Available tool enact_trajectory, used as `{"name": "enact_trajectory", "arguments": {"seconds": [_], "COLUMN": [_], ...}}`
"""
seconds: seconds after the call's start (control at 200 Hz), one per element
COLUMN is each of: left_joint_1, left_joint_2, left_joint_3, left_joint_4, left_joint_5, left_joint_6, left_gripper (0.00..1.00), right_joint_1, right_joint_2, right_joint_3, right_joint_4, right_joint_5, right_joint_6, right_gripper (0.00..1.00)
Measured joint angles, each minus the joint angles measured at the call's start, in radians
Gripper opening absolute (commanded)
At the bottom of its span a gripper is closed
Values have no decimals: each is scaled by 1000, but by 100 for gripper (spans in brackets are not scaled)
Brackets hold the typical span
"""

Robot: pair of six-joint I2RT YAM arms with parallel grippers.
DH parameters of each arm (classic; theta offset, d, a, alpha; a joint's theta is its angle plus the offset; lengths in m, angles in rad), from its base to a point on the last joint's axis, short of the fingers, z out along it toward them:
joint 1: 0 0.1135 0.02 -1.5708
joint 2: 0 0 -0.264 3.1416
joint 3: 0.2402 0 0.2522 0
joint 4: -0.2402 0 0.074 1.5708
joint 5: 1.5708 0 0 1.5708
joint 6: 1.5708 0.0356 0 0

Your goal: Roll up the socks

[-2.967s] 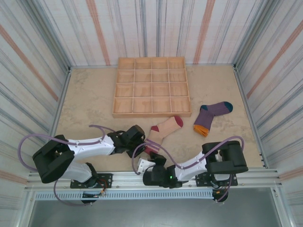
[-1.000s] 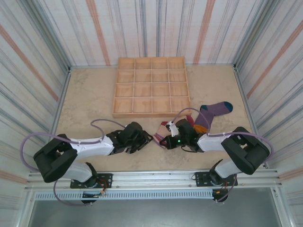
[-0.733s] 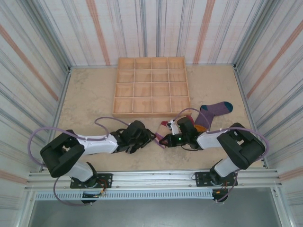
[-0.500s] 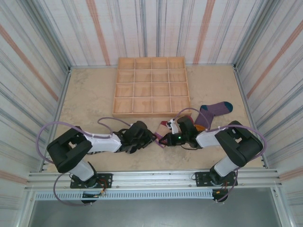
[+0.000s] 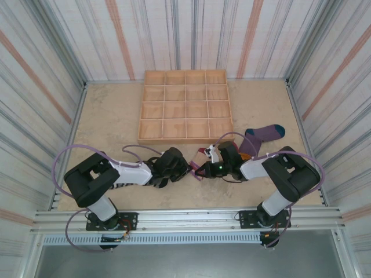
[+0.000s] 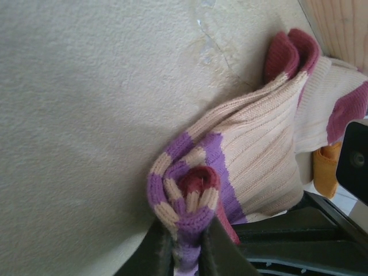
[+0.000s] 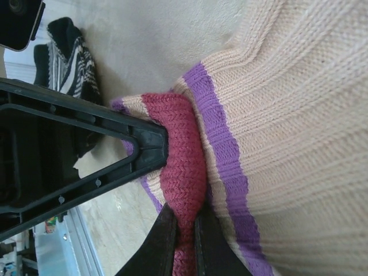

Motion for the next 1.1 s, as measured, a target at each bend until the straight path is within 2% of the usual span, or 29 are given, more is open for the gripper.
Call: {"name": "enact_trajectory", "arguments": {"seconds": [0.055,0.105,0.21,0.326,0.406,0.561,0.731,0.892,1.097], "left_joint_1": [2,8,22,45,59,85,116,146,153], "left_joint_2": [0,0,-11,-40,-51,-56,-56,-55,-55], "left_joint_3": [0,0,3,22,40,71,83,94,104], "left_joint_4": [1,0,-31,-127,-198,-289,-331,-372,-405], "left_joint_5": [8,24,60,87,106,152,210,256,276], "left_joint_6": [-2,-2,3,29,53,93,124,156,175], "left_gripper": [4,4,2,2,1,1,1,0,0], "right_joint_1": [0,2,13,34,89,280,503,694,824], "right_joint_2": [-18,-48,-147,-284,-383,-510,-522,-412,-210], "right_joint_3": [6,11,16,19,23,52,78,121,190], "right_joint_4": [-35,-85,-206,-330,-403,-507,-550,-555,-523], "right_joint_5": [15,42,126,235,330,550,807,1054,1257], "right_joint_6": [-6,-22,-56,-105,-137,-212,-296,-379,-467], "right_gripper": [8,22,37,44,49,52,54,55,55]}}
